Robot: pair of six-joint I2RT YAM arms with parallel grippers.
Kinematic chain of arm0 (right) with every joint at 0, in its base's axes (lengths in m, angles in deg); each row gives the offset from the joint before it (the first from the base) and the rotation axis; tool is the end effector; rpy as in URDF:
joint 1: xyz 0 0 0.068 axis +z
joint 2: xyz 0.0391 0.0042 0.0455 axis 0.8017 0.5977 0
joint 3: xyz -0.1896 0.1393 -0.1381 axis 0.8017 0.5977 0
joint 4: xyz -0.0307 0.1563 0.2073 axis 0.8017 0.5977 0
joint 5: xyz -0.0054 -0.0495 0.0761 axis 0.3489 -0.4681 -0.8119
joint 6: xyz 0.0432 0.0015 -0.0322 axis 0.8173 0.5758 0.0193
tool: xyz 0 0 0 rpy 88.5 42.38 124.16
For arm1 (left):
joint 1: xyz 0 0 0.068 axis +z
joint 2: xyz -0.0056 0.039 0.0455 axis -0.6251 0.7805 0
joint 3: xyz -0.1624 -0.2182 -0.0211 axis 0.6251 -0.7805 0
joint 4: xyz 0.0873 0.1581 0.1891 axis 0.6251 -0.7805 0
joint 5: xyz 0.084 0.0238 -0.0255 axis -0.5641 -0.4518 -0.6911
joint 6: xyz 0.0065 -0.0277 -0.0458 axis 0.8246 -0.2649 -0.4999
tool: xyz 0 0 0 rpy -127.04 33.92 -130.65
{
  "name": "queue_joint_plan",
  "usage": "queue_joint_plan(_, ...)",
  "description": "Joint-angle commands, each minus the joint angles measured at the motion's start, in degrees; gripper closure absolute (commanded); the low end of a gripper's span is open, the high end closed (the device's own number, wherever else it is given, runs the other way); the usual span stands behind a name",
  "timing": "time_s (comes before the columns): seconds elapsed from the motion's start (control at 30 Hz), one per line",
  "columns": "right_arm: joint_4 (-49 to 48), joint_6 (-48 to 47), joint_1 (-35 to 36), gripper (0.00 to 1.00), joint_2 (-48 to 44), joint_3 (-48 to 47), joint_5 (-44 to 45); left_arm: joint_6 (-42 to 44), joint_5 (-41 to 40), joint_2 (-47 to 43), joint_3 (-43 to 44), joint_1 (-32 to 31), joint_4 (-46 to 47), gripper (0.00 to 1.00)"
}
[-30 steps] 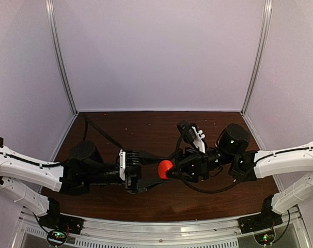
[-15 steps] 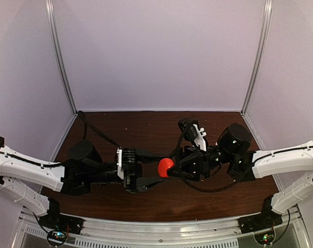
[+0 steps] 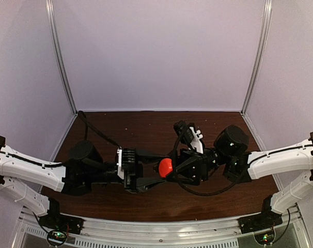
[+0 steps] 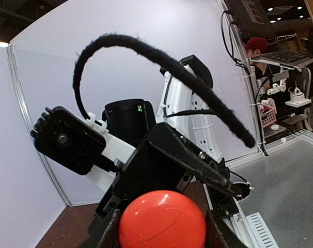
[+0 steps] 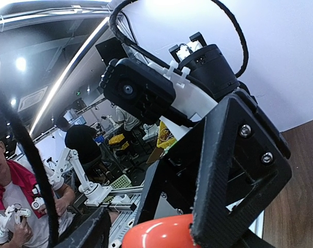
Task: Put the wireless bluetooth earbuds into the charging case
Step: Pass from the left arm to the right
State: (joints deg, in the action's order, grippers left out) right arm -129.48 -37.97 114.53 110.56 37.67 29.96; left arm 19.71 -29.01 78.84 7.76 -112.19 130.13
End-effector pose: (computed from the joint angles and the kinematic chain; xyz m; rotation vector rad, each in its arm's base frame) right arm 0.1130 0.2685 0.2991 -1.2905 1.2971 2.0705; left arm 0.0714 -0.2779 0.2949 1.1331 0.9197 -1.1673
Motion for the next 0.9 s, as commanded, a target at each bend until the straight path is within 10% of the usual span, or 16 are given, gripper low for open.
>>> queue_joint_plan(0.0, -9.8, 3.7, 0.6, 0.33, 0.8, -1.4, -2.0, -1.0, 1.4, 0.9, 1.0, 0.2, 2.6, 0.68)
queue_joint_plan(0.87, -19.5, 10.9, 0.6, 0.50, 4.3, -2.5, -1.9, 0.9, 4.1, 1.1, 1.0, 0.2, 3.0, 0.65)
